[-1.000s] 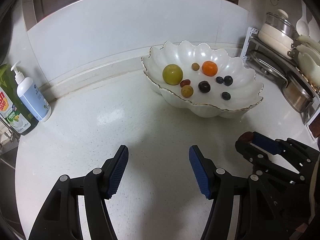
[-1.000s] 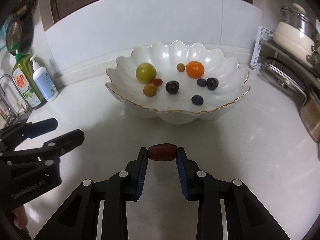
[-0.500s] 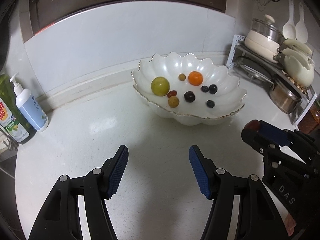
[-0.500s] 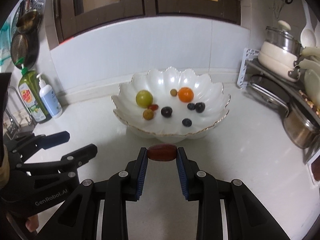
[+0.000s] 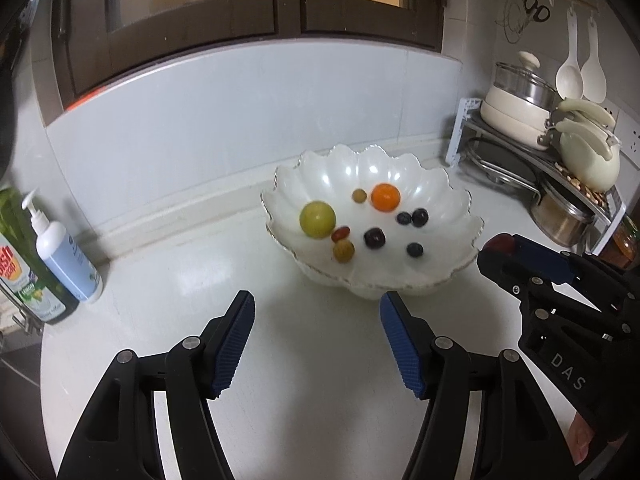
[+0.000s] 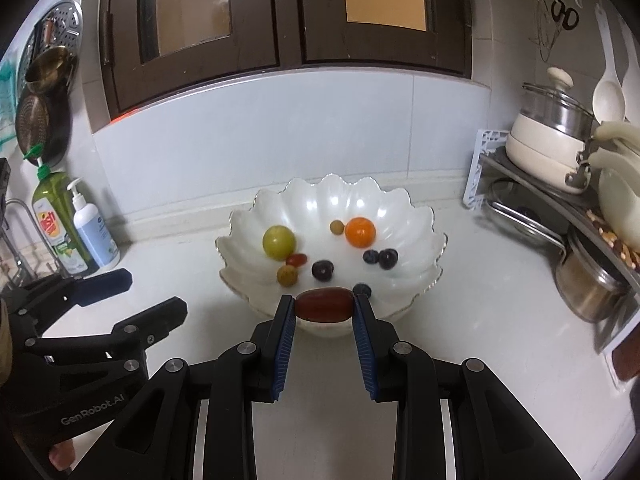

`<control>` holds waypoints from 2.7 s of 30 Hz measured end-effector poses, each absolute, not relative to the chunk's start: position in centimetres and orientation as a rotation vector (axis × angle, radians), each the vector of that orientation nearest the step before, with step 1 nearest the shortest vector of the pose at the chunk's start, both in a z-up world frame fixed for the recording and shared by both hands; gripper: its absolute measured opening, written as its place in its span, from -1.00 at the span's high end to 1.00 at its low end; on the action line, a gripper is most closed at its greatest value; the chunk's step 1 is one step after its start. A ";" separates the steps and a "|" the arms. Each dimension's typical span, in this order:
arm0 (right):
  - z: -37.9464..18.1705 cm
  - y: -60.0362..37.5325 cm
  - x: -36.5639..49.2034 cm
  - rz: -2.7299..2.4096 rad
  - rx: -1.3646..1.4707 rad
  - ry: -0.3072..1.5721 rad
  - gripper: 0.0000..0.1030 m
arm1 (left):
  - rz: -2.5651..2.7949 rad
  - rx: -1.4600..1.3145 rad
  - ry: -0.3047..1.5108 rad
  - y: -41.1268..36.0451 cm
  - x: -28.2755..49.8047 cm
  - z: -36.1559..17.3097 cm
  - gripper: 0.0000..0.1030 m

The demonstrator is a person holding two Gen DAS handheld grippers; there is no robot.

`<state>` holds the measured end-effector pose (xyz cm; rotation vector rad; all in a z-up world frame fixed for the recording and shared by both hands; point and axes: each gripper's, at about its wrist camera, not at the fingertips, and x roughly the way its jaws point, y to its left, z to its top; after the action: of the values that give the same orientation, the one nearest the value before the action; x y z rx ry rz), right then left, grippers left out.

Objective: Organize fruits

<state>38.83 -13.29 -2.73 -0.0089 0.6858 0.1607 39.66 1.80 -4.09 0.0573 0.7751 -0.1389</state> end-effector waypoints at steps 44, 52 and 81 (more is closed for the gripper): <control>-2.4 -12.0 40.6 0.054 -0.013 0.678 -0.21 | -0.127 0.094 0.677 4.2 40.8 -2.5 -0.56; 0.4 -13.5 34.3 -0.021 0.022 0.594 -0.44 | -0.135 0.108 0.579 3.6 35.7 0.2 -0.74; 5.0 -16.9 8.3 -0.028 0.018 0.457 -0.48 | -0.117 0.082 0.414 1.9 9.5 4.9 -0.93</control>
<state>8.30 -16.91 4.97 0.0177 0.4572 -0.0284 9.47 1.86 4.94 0.0821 0.4143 -0.1174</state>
